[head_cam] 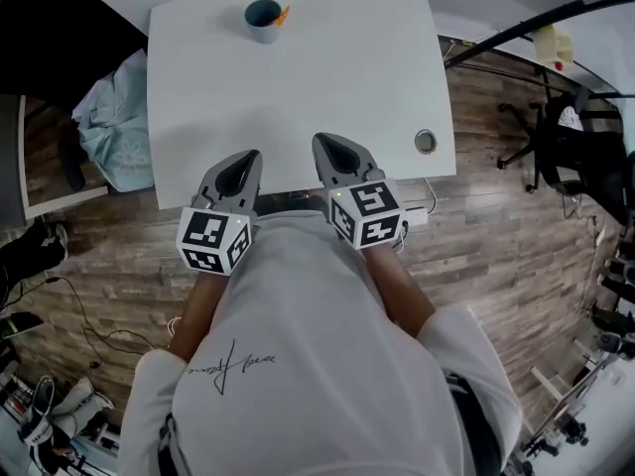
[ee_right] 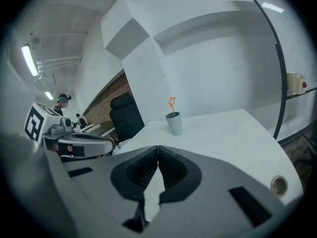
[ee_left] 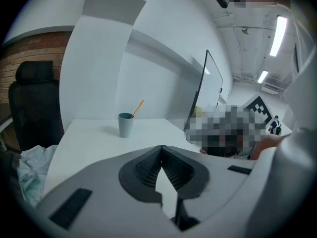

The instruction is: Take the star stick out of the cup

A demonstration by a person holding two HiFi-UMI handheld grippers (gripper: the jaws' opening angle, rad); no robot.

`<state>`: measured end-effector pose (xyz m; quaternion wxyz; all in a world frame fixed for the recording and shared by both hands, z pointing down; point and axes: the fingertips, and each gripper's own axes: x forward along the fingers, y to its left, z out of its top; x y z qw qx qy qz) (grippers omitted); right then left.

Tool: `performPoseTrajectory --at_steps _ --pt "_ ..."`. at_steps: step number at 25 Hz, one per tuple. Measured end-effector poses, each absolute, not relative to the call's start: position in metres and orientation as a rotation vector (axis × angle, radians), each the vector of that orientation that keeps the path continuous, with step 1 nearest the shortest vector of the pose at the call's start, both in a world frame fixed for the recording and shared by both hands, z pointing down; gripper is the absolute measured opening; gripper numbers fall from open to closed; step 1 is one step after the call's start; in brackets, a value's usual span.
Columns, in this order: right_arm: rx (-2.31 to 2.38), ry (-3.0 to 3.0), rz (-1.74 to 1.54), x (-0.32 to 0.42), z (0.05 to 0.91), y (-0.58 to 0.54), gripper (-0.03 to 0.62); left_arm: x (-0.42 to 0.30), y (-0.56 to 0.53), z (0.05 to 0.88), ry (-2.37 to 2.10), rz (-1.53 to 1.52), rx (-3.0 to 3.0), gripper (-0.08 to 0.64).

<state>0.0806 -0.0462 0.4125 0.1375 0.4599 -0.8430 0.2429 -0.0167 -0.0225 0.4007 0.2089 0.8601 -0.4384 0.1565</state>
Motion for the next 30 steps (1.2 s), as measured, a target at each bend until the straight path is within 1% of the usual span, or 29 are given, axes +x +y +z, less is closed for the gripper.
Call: performPoseTrajectory --at_steps 5,19,30 --pt "1.311 -2.466 0.697 0.075 0.414 -0.052 0.011 -0.024 -0.02 0.401 -1.252 0.444 2.36 0.008" --pt "1.304 -2.466 0.632 0.069 0.412 -0.068 0.011 -0.013 -0.027 0.405 -1.206 0.405 2.348 0.008" --pt "1.288 -2.455 0.626 0.055 0.417 -0.082 0.011 -0.029 -0.04 0.414 -1.218 0.321 2.27 0.008"
